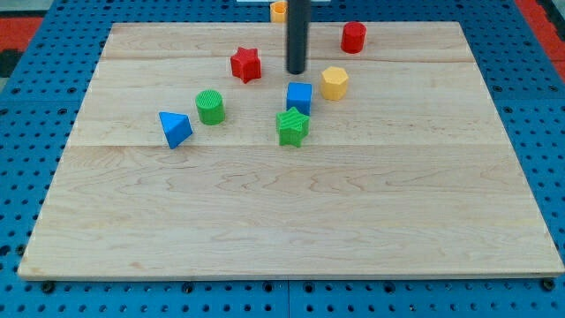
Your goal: Push the green star into the blue cube
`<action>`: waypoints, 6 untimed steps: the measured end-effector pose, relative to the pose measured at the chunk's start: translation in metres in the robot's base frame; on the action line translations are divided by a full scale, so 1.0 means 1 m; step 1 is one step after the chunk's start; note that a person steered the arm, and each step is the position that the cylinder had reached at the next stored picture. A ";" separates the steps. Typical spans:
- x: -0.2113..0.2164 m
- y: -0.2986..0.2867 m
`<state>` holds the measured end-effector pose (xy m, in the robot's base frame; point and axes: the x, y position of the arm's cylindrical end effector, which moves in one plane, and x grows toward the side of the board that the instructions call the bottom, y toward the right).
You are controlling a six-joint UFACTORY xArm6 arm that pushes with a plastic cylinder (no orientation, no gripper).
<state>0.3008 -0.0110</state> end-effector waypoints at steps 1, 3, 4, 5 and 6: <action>0.056 -0.005; 0.173 -0.034; 0.175 0.024; 0.114 0.045; 0.116 0.057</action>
